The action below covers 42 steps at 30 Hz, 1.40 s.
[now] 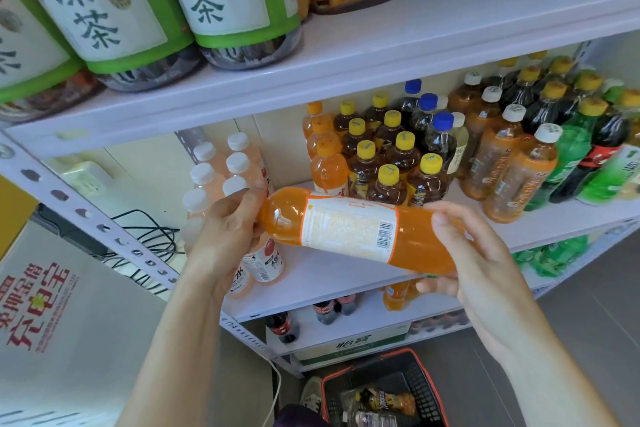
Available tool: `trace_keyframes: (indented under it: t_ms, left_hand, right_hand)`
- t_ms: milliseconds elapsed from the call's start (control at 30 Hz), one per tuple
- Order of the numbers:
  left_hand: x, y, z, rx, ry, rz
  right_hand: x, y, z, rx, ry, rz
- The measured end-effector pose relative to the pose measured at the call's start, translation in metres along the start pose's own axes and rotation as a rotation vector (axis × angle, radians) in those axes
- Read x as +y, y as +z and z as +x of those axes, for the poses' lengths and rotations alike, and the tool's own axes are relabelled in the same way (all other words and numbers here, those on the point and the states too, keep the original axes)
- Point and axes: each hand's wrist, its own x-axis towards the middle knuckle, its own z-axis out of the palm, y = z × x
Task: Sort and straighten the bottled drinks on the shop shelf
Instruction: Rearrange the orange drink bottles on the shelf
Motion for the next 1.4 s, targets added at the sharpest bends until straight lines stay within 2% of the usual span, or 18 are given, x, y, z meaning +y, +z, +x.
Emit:
trace_keyframes:
  t_ms: [67, 200, 300, 400, 500, 567, 700, 767, 867, 1000, 1100, 1200, 1400]
  left_hand:
    - [0.0, 0.0, 0.001, -0.029, 0.038, -0.048]
    - [-0.002, -0.006, 0.006, -0.246, 0.061, -0.241]
    - [-0.005, -0.01, 0.008, -0.293, 0.071, -0.293]
    - [-0.003, -0.005, 0.01, -0.181, 0.101, -0.172]
    - [0.002, 0.003, 0.018, 0.027, 0.166, 0.027]
    - [0.007, 0.007, 0.024, 0.139, 0.233, 0.13]
    - [0.012, 0.015, 0.028, 0.183, 0.388, 0.402]
    - [0.013, 0.025, 0.028, 0.119, 0.463, 0.522]
    - [0.009, 0.042, 0.031, -0.062, 0.576, 0.679]
    - [-0.004, 0.057, 0.048, -0.215, 0.565, 0.701]
    - [-0.011, 0.07, 0.06, -0.253, 0.584, 0.753]
    - [-0.014, 0.08, 0.071, -0.27, 0.576, 0.764]
    - [-0.019, 0.087, 0.07, -0.168, 0.507, 0.682]
  right_hand:
    - [0.003, -0.002, 0.003, -0.017, 0.1, 0.068]
    - [0.011, -0.009, 0.011, -0.069, 0.345, 0.267]
    - [0.018, -0.013, 0.012, -0.097, 0.398, 0.22]
    - [0.03, -0.013, 0.015, -0.115, 0.457, 0.067]
    - [0.04, -0.008, 0.02, -0.104, 0.555, 0.029]
    - [0.045, -0.004, 0.025, -0.142, 0.558, -0.046]
    - [0.052, 0.007, 0.032, -0.124, 0.45, -0.261]
    - [0.059, 0.01, 0.036, -0.062, 0.336, -0.328]
    - [0.063, 0.011, 0.044, 0.035, 0.089, -0.487]
    - [0.055, 0.01, 0.058, 0.146, -0.086, -0.708]
    - [0.053, 0.013, 0.064, 0.16, -0.199, -0.768]
    - [0.051, 0.016, 0.068, 0.156, -0.405, -0.871]
    - [0.059, 0.016, 0.076, 0.062, -0.418, -1.048]
